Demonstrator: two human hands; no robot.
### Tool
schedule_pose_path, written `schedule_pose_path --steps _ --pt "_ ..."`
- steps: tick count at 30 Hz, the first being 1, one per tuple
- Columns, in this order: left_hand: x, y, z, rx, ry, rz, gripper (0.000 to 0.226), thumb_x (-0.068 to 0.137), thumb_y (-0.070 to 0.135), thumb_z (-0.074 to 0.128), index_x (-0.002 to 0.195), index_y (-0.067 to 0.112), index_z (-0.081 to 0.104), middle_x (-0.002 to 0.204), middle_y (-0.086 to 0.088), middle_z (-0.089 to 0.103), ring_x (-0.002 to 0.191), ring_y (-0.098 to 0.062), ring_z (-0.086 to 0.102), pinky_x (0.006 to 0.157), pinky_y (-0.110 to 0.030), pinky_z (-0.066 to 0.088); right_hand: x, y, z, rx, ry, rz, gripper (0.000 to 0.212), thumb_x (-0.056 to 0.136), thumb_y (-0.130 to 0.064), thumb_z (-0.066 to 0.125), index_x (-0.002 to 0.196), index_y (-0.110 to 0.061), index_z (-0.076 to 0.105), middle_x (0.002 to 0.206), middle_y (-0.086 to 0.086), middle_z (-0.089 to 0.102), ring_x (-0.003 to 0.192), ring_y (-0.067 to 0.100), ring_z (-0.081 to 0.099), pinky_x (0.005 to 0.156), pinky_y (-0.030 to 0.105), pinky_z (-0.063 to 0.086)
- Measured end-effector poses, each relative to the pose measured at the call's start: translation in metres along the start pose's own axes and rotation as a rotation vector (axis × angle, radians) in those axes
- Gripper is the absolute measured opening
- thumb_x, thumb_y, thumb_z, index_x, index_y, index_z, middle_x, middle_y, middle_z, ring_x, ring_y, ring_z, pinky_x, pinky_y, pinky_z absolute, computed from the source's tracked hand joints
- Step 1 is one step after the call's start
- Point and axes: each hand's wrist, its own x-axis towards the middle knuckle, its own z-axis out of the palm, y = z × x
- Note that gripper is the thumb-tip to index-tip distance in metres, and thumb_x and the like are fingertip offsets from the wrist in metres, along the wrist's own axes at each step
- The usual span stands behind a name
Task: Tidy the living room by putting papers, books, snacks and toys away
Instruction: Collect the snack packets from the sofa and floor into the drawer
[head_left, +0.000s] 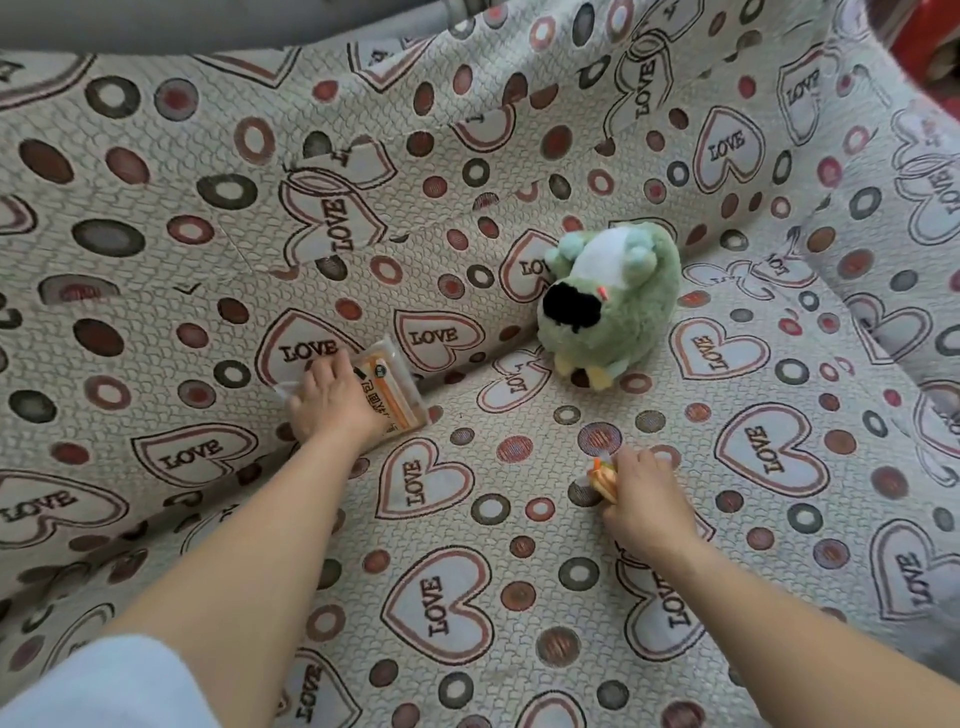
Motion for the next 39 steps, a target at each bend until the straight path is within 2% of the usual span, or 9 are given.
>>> schedule_pose_path --steps 3,8,15,18,22,25,30,34,39 --pt "-0.001 -0.002 0.001 0.176 0.052 0.037 0.089 0.076 0.046 0.07 0.147 0.024 0.022 0.141 -0.005 0.047 0.132 -0.027 0.033 0.101 -0.044 0.03 -0.003 -0.003 -0.002 0.159 0.028 0.016 0.028 0.075 -0.013 0.057 0.101 -0.016 0.046 0.104 0.009 0.058 0.103 0.031 0.051 0.078 0.037 0.043" --pt "-0.022 -0.011 0.012 0.301 0.163 0.105 0.024 0.084 0.043 0.064 0.107 0.037 0.065 0.11 0.007 0.063 0.114 -0.021 0.042 0.09 -0.037 0.031 -0.016 -0.013 -0.004 0.436 0.023 0.014 0.017 0.08 -0.025 0.061 0.094 -0.02 0.051 0.087 0.003 0.061 0.08 0.023 0.057 0.071 0.038 0.049" --pt "-0.072 -0.003 0.007 -0.072 0.192 0.143 0.03 0.079 0.054 0.068 0.101 0.034 0.07 0.092 0.0 0.074 0.103 -0.021 0.064 0.116 -0.041 0.018 -0.048 -0.011 -0.042 0.913 0.03 0.12 0.016 0.08 -0.015 0.07 0.09 -0.015 0.058 0.082 0.003 0.063 0.075 0.02 0.058 0.069 0.031 0.047" --pt "-0.098 0.021 -0.013 -0.457 0.067 0.072 0.035 0.071 0.052 0.077 0.097 0.029 0.072 0.087 -0.003 0.074 0.089 -0.026 0.067 0.09 -0.04 0.051 -0.067 -0.001 -0.065 1.048 0.078 0.17 0.015 0.082 -0.017 0.07 0.093 -0.015 0.059 0.084 0.005 0.065 0.073 0.02 0.059 0.069 0.034 0.049" --pt "-0.144 0.058 -0.041 -0.988 -0.135 0.019 0.027 0.064 0.041 0.087 0.079 0.027 0.069 0.081 0.002 0.075 0.078 -0.022 0.071 0.078 -0.042 0.059 -0.101 0.018 -0.099 1.208 0.144 0.218 0.02 0.079 -0.012 0.073 0.095 -0.012 0.062 0.085 0.005 0.065 0.071 0.017 0.06 0.068 0.033 0.05" --pt "-0.191 0.09 -0.062 -1.252 -0.27 0.069 0.025 0.073 0.023 0.084 0.092 0.019 0.069 0.088 -0.002 0.074 0.077 -0.015 0.071 0.061 -0.029 0.058 -0.13 0.04 -0.121 1.302 0.203 0.273 0.016 0.079 -0.01 0.072 0.09 -0.013 0.061 0.079 0.004 0.063 0.064 0.013 0.057 0.052 0.019 0.046" --pt "-0.26 0.144 -0.071 -1.346 -0.472 0.17 0.033 0.074 0.016 0.08 0.105 0.01 0.068 0.097 -0.007 0.075 0.092 -0.025 0.071 0.077 -0.039 0.058 -0.172 0.109 -0.138 1.395 0.295 0.413 0.017 0.078 -0.015 0.073 0.083 -0.015 0.057 0.084 0.007 0.064 0.067 0.017 0.057 0.057 0.028 0.047" --pt "-0.316 0.198 -0.065 -1.296 -0.608 0.243 0.03 0.074 0.013 0.078 0.103 0.008 0.069 0.097 -0.011 0.076 0.091 -0.031 0.072 0.084 -0.049 0.056 -0.205 0.182 -0.14 1.437 0.386 0.561 0.021 0.074 -0.017 0.076 0.087 -0.009 0.062 0.089 0.01 0.066 0.082 0.026 0.063 0.079 0.038 0.052" --pt "-0.393 0.273 -0.042 -1.222 -0.714 0.302 0.032 0.073 0.016 0.08 0.102 0.007 0.069 0.093 -0.011 0.076 0.087 -0.029 0.072 0.08 -0.045 0.058 -0.25 0.281 -0.136 1.536 0.482 0.692 0.021 0.073 -0.004 0.077 0.084 -0.006 0.059 0.079 0.011 0.06 0.063 0.02 0.053 0.048 0.02 0.042"
